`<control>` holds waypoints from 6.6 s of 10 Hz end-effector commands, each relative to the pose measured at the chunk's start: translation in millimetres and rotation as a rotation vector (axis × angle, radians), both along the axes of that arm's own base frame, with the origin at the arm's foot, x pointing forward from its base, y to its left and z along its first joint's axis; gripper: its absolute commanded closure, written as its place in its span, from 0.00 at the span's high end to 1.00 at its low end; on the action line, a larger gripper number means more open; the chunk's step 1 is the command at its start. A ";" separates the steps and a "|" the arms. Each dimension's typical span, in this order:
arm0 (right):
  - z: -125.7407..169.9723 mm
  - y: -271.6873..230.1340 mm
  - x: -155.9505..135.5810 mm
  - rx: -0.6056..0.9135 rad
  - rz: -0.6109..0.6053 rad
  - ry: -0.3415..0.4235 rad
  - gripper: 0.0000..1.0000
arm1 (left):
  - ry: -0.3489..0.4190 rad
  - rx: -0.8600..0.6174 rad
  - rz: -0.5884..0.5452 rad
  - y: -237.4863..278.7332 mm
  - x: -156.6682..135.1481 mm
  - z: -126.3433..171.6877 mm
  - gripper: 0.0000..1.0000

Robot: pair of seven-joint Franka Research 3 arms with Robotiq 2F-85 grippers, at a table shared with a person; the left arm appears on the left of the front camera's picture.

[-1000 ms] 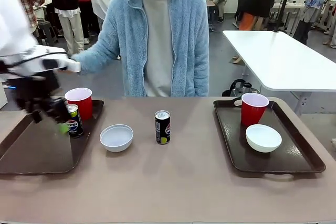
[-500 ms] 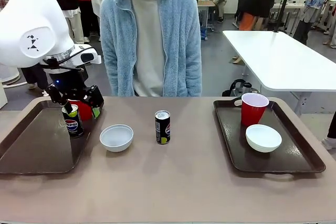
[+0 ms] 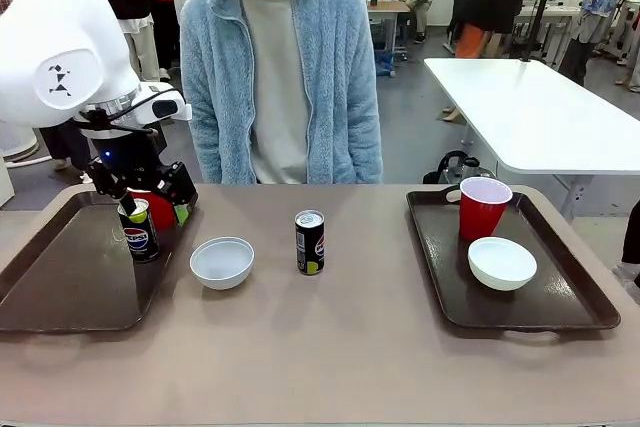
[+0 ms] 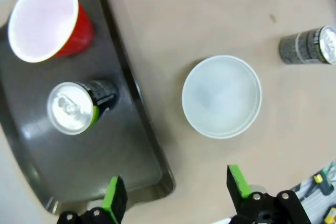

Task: Prepare tableware on both trays.
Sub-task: Pick up a Picnic Bowl from the table and place it on a Handle tray.

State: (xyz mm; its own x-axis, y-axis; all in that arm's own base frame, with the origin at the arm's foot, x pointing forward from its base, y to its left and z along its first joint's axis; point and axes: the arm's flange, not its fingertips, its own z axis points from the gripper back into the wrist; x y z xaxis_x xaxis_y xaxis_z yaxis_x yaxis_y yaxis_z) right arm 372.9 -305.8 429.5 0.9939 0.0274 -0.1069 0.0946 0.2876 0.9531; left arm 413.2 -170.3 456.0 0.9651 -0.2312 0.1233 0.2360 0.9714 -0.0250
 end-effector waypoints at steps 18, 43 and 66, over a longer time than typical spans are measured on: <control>1.6 1.0 -1.3 -0.001 0.001 0.006 1.00 | 0.060 0.057 0.055 -42.8 43.5 -115.9 0.00; 1.6 1.0 -1.3 -0.001 0.001 0.006 1.00 | 0.127 -0.019 0.243 179.4 12.5 -84.7 0.00; 1.6 1.0 -1.3 -0.001 0.001 0.006 1.00 | 0.198 -0.190 0.161 175.5 16.7 48.8 1.00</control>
